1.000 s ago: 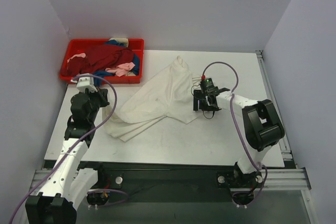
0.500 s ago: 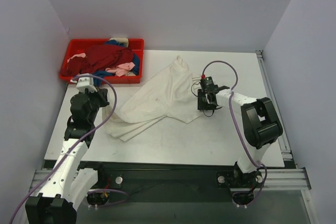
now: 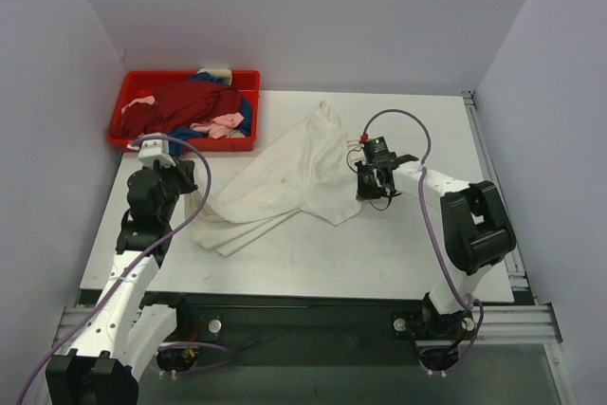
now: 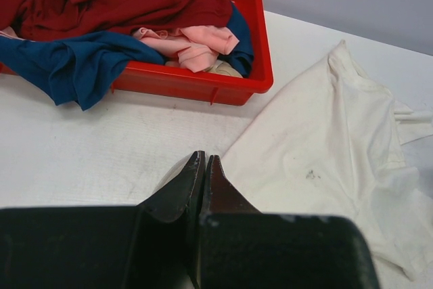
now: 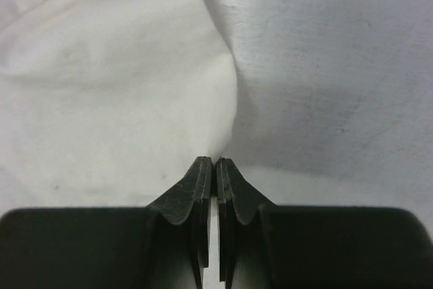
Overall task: Fold and stack the t-shirts
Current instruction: Flatten out the tshirt
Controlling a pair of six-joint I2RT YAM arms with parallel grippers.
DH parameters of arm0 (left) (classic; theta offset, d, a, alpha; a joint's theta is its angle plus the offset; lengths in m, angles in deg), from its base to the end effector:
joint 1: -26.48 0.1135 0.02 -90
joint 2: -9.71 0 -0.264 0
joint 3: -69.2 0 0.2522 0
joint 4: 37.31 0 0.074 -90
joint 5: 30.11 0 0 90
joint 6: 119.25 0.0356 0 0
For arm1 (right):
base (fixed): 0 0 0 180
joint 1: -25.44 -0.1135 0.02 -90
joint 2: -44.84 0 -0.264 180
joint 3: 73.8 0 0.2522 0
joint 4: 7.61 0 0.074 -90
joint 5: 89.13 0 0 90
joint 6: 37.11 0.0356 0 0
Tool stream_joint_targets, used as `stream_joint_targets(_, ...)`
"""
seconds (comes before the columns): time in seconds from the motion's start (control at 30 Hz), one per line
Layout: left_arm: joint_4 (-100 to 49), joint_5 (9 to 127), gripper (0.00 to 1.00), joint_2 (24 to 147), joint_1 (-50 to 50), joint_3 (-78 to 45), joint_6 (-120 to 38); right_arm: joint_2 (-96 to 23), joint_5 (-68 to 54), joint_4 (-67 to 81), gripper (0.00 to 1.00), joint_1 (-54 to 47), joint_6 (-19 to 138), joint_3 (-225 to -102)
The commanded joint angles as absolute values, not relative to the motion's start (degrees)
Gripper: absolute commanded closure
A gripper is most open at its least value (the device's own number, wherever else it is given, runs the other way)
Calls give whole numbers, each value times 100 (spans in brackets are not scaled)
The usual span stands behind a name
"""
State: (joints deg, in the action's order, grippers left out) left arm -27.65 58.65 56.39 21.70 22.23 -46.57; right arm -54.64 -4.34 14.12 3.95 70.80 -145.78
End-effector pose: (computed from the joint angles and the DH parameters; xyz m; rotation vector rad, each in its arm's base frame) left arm 0.1986 -0.0158 0.2890 -0.2061 1.7293 -0.2647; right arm 0.3325 0.1344 0.1745 -0.1189 2.4669 0.4151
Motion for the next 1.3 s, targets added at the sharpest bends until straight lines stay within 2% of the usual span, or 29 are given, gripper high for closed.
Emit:
stream_joint_targets(0.0,-3067,5839,100,5726,2209,2170,-4560,-4623,-861,1591,100,566,7099,-14864)
stream_joint_targets(0.2,-3111,5980,100,6121,2226,1810,-4559,-3305,-941,1652,100,848,7169,-15417)
stream_joint_targets(0.33,-3023,6156,100,6166,2235,1108,-4656,-2417,-801,1740,100,909,7143,-15865)
stream_joint_targets(0.47,-2900,6226,100,5982,2235,563,-4805,-1346,-625,1880,100,909,6976,-16375)
stream_joint_targets(0.63,-2759,6349,100,5473,2235,17,-4964,-685,-659,2336,100,892,6616,-17567)
stream_joint_targets(0.8,-2417,6472,100,4980,2244,-729,-5008,-692,-905,2768,100,901,6326,-18879)
stream_joint_targets(1.0,-2477,6735,100,4786,2244,-1293,-5122,-1245,-941,3085,100,892,6036,-20427)
stream_joint_targets(1.27,-3311,7640,100,6375,2235,-1513,-5482,-2853,-98,2998,100,944,5570,-20946)
